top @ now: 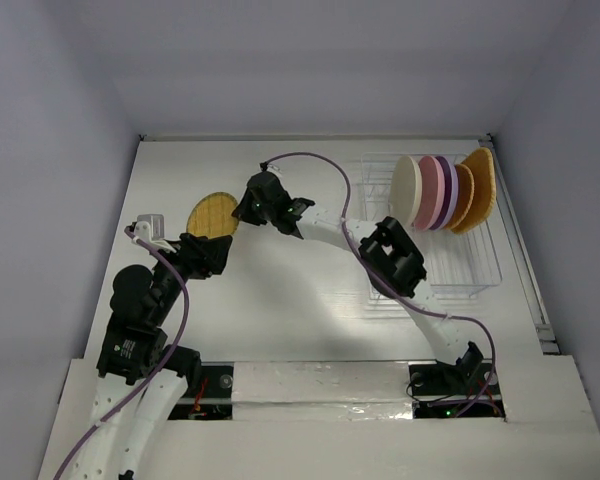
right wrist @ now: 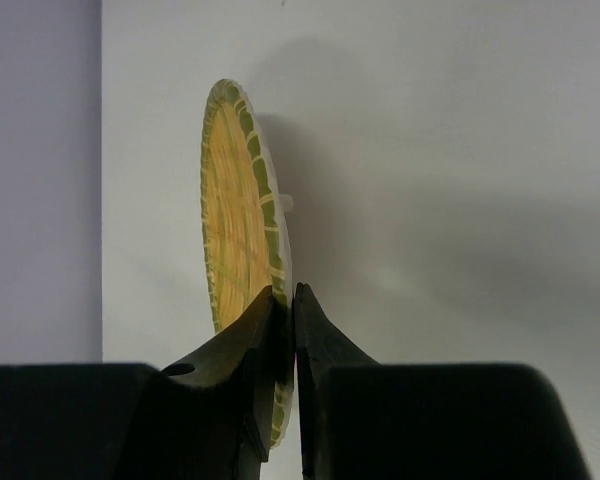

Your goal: Unload the plates from the dish rack

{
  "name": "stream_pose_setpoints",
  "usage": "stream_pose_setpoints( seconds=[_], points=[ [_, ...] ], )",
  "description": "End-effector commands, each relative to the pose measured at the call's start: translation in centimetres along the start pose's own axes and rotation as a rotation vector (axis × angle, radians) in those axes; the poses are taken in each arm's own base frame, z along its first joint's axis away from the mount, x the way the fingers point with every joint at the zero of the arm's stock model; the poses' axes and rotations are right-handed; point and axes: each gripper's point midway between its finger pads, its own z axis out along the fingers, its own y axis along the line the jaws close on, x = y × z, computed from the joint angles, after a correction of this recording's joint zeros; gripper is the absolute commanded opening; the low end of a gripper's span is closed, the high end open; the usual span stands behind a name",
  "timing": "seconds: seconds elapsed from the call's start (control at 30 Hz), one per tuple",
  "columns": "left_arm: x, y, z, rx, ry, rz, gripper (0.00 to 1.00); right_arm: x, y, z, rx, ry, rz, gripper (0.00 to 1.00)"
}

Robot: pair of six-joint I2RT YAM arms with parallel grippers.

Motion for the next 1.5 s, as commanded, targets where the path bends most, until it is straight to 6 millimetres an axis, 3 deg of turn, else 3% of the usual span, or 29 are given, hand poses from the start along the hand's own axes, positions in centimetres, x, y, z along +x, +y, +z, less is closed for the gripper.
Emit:
stream_pose_setpoints(
  seconds=[0.0,0.07,0.1,0.17,0.2,0.3,0.37,0.5,0.53,0.63,0.67,0.7,0.77,0.8,0.83,0.87,0.9,0.93,0.97,1.0,1.03,1.07,1.1,1.17,1.27,1.3,1.33,1.4,1.47],
  points=[
    [-0.7,-0.7,0.2,0.032,-0.025,0.005,0.65,-2.6,3.7,-1.0,-0.113,-0.066,0.073,0.16],
    [-0.7,-0.7,0.2,0.034,-0.026,0.006,0.64,-2.1,3.3,-1.0,-0.112,-0.052,0.061,0.26],
    [-0.7,-0.7,0.2,0.034,-0.028,0.004,0.64,-2.1,3.2,-1.1,-0.105,-0.047,0.057,0.36],
    [-0.6,-0.8,0.2,0.041,-0.023,0.006,0.64,-1.9,2.8,-1.3,-0.090,-0.043,0.046,0.44],
    [-0.6,-0.9,0.3,0.045,-0.020,0.006,0.64,-2.1,3.0,-1.6,-0.090,-0.045,0.039,0.56],
    [-0.5,-0.9,0.3,0.050,-0.016,0.007,0.64,-2.0,2.5,-2.4,-0.057,-0.029,0.000,0.75],
    [-0.5,-0.9,0.3,0.048,-0.017,0.007,0.64,-2.1,1.9,-2.9,-0.038,-0.033,-0.028,0.83],
    [-0.7,-0.9,0.2,0.048,-0.022,0.006,0.64,-3.6,2.3,-5.0,-0.016,-0.065,-0.102,0.91],
    [-0.6,-0.9,0.2,0.048,-0.022,0.006,0.64,-4.7,3.3,-6.5,-0.031,-0.090,-0.118,0.91],
    [-0.6,-0.9,0.2,0.048,-0.019,0.006,0.64,-6.2,3.1,-8.6,0.009,-0.131,-0.200,0.92],
    [-0.6,-0.9,0.2,0.048,-0.019,0.008,0.64,-7.3,3.7,-10.4,0.017,-0.148,-0.224,0.90],
    [-0.7,-0.9,0.2,0.048,-0.022,0.008,0.64,-8.4,3.5,-11.5,0.048,-0.186,-0.275,0.71],
    [-0.6,-0.9,0.2,0.050,-0.019,0.008,0.64,-9.7,0.9,-13.7,0.139,-0.219,-0.310,0.24],
    [-0.6,-0.9,0.2,0.051,-0.021,0.010,0.61,-11.7,-1.1,-16.5,0.200,-0.271,-0.333,0.00],
    [-0.6,-1.0,0.2,0.053,-0.021,0.010,0.59,-12.9,-2.4,-18.0,0.232,-0.297,-0.338,0.00],
    [-0.6,-1.0,0.2,0.054,-0.021,0.011,0.55,-13.9,-3.9,-19.6,0.274,-0.319,-0.342,0.00],
    [-0.6,-1.1,0.1,0.058,-0.021,0.010,0.51,-16.2,-4.3,-23.2,0.304,-0.393,-0.347,0.00],
    [-0.6,-1.2,0.1,0.065,-0.021,0.012,0.37,-17.1,-5.9,-24.9,0.351,-0.413,-0.346,0.00],
    [-0.5,-1.2,0.2,0.067,-0.015,0.013,0.29,-17.3,-9.8,-26.5,0.448,-0.402,-0.347,0.00],
    [-0.6,-1.3,0.2,0.070,-0.017,0.015,0.22,-18.3,-11.6,-28.6,0.530,-0.442,-0.358,0.00],
    [-0.6,-1.3,0.1,0.069,-0.019,0.016,0.18,-19.5,-11.9,-31.7,0.558,-0.497,-0.351,0.01],
    [-0.5,-1.2,0.2,0.068,-0.016,0.015,0.12,-18.8,-14.3,-33.0,0.639,-0.474,-0.365,0.01],
    [-0.6,-1.2,0.2,0.068,-0.017,0.018,0.11,-19.6,-15.8,-35.0,0.722,-0.509,-0.364,0.01],
    [-0.6,-1.2,0.2,0.068,-0.016,0.020,0.09,-19.6,-17.2,-37.9,0.789,-0.526,-0.368,0.03],
    [-0.5,-1.2,0.3,0.069,-0.012,0.021,0.11,-20.1,-19.6,-39.3,0.855,-0.516,-0.361,0.29],
    [-0.5,-1.2,0.3,0.070,-0.011,0.019,0.12,-20.2,-20.0,-39.2,0.857,-0.499,-0.367,0.50],
    [-0.5,-1.2,0.3,0.069,-0.010,0.021,0.15,-20.6,-20.8,-39.4,0.881,-0.490,-0.361,0.58],
    [-0.5,-1.2,0.3,0.066,-0.014,0.021,0.26,-20.7,-22.0,-38.2,0.907,-0.440,-0.379,0.67],
    [-0.5,-1.1,0.2,0.063,-0.014,0.018,0.32,-21.2,-22.4,-37.4,0.923,-0.424,-0.380,0.67]
  ],
)
